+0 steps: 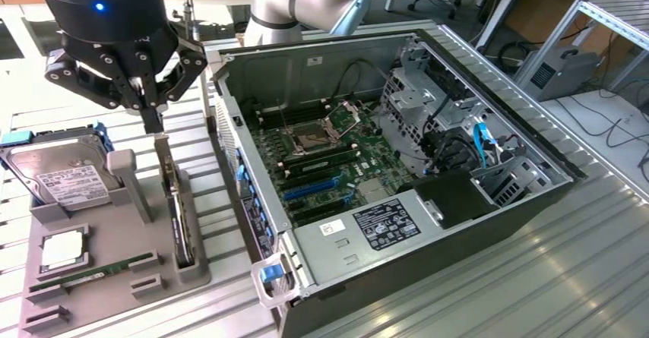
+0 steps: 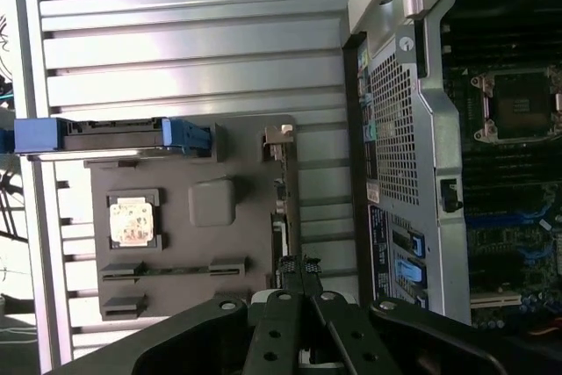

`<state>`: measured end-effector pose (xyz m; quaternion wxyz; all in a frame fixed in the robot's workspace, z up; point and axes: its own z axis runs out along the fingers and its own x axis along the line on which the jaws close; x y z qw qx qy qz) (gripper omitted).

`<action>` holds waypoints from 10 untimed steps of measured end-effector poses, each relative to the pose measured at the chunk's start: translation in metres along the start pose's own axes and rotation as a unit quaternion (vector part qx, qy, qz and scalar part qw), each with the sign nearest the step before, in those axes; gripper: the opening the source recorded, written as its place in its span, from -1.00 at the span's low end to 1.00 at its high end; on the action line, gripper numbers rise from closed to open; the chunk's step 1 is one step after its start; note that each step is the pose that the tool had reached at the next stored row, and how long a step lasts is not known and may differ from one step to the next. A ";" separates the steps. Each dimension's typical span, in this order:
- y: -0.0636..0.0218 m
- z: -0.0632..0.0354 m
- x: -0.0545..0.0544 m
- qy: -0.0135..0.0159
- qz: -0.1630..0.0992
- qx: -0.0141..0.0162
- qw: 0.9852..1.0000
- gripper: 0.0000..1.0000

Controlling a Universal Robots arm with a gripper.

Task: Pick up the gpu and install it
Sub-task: 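Reach for the gpu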

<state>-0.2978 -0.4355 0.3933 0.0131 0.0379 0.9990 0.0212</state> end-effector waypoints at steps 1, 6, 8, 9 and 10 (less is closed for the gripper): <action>-0.0008 0.0000 0.000 0.000 0.000 0.000 1.000 -0.79; -0.0045 -0.0002 0.000 0.000 0.000 0.000 1.000 -0.79; -0.0064 -0.0002 -0.001 0.000 0.000 0.000 1.000 -0.79; -0.0073 -0.0003 -0.001 0.000 0.000 0.000 1.000 -0.79; -0.0083 -0.0003 -0.001 0.000 0.000 0.000 1.000 -0.79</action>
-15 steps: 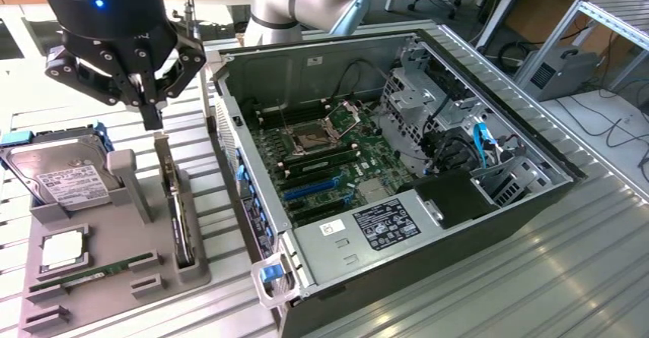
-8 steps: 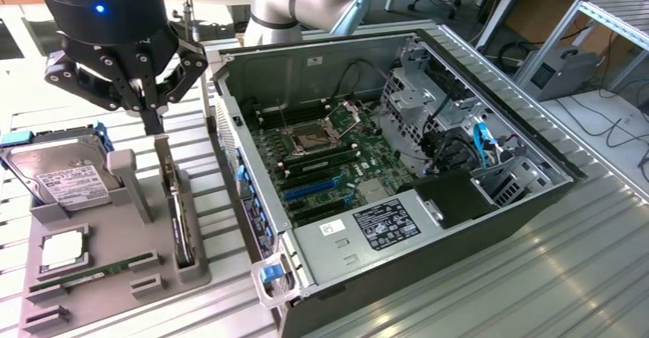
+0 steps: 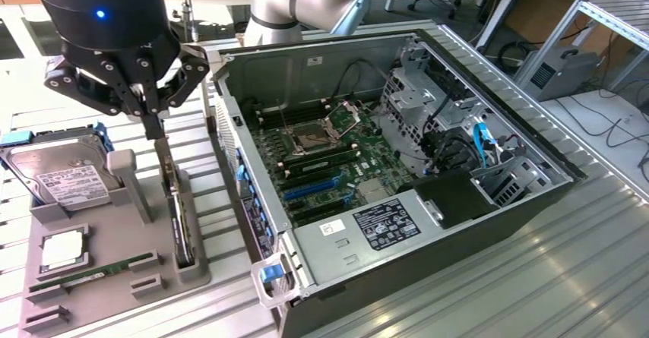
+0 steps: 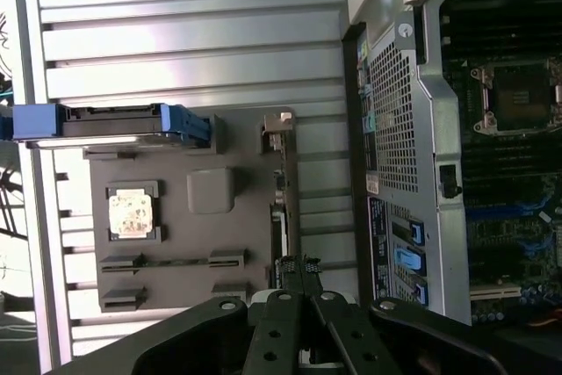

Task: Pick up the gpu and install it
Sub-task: 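Reach for the gpu, then pick up the gpu and move the gpu toward the slot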

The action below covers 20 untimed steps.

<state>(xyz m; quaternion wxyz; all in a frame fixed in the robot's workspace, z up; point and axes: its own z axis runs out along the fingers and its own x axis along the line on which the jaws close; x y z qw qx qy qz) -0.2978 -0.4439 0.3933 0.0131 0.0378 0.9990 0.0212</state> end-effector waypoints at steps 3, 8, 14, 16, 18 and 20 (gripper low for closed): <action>-0.0019 -0.0001 0.000 0.000 0.000 0.000 1.000 -0.79; -0.0053 -0.0003 0.000 0.000 0.000 0.000 1.000 -0.79; -0.0342 -0.0015 -0.003 0.000 0.000 0.000 1.000 -0.79; -0.0343 -0.0015 -0.003 0.000 0.000 0.000 1.000 -0.79; -0.0343 -0.0014 -0.003 0.000 0.000 0.000 1.000 -0.79; -0.0343 -0.0014 -0.003 0.000 0.000 0.000 1.000 -0.41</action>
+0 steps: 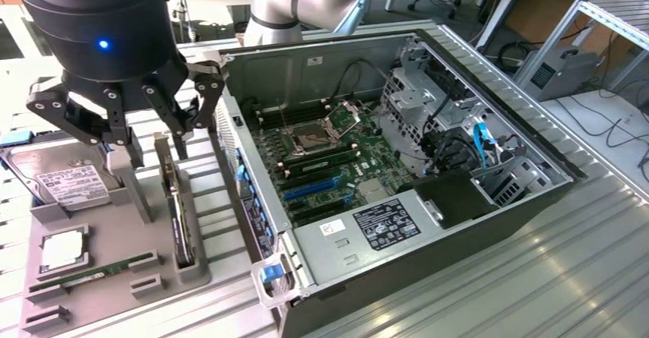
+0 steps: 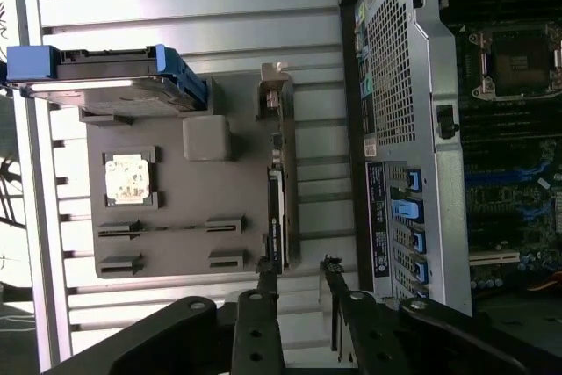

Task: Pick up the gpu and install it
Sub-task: 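Pick up the gpu and move the gpu toward the slot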

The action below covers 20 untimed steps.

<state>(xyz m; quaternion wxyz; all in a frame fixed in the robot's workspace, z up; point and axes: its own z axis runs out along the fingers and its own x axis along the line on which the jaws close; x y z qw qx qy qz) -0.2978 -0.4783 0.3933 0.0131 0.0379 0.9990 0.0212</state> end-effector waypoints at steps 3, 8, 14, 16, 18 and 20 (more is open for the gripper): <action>0.0000 0.0000 0.000 0.000 0.000 0.000 1.000 -0.04; 0.0000 0.0000 0.000 0.000 0.000 0.000 1.000 -0.04; -0.0001 0.0014 0.000 0.000 0.000 0.000 1.000 -0.04; -0.0001 0.0020 0.000 0.000 0.000 0.000 1.000 -0.04; -0.0002 0.0040 0.000 0.000 0.000 0.000 1.000 -0.04; -0.0002 0.0053 0.000 0.000 0.000 0.000 1.000 -0.04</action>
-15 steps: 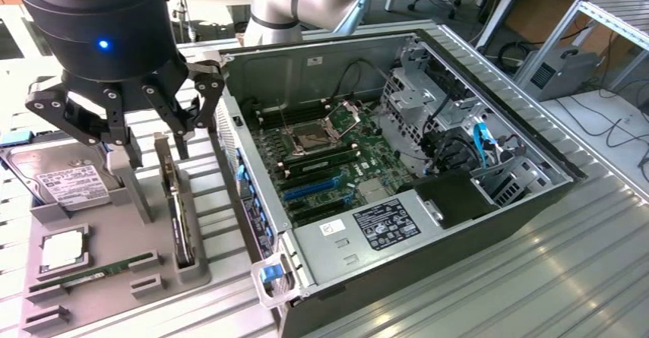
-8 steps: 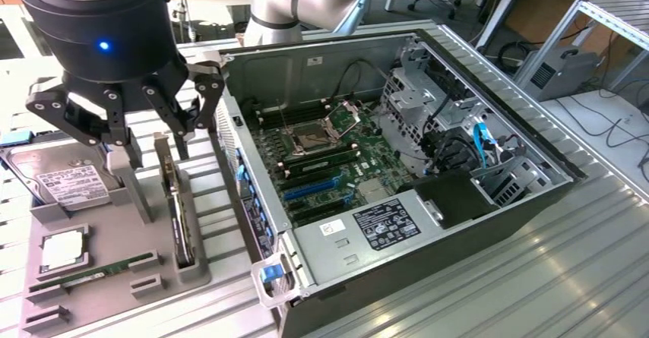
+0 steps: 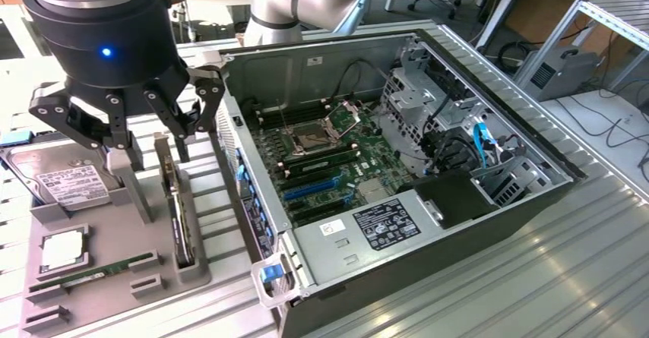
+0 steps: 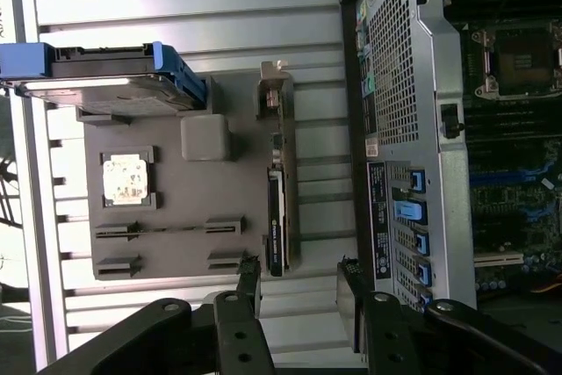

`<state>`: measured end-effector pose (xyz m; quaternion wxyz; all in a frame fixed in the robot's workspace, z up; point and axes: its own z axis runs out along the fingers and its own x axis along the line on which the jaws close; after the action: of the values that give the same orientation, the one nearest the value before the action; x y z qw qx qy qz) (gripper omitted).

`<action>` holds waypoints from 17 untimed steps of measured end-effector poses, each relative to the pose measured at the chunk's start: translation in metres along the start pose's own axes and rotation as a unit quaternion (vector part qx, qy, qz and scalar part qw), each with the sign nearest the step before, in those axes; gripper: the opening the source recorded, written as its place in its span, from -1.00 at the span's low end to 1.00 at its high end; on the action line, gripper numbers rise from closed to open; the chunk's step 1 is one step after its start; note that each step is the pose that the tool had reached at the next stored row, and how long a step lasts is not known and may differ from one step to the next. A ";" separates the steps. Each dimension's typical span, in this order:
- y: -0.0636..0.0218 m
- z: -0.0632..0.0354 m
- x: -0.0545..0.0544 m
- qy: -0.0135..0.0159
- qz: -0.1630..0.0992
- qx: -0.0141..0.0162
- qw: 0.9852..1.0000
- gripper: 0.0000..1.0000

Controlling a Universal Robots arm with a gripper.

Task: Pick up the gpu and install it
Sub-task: 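Pick up the gpu and move the gpu toward the slot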

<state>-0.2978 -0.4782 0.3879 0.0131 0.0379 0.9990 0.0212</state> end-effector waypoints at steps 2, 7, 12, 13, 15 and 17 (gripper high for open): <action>0.0000 0.0004 0.000 0.000 0.000 0.000 1.000 -0.04; -0.0001 0.0016 0.000 0.000 0.000 0.000 1.000 -0.04; -0.0004 0.0081 0.000 0.000 0.000 0.000 1.000 -0.04; -0.0004 0.0083 0.000 0.000 0.000 0.000 1.000 -0.04; -0.0004 0.0087 0.000 0.000 0.000 0.000 1.000 -0.04; -0.0004 0.0092 0.000 0.000 0.000 0.000 1.000 -0.04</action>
<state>-0.2978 -0.4783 0.3787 0.0131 0.0378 0.9990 0.0210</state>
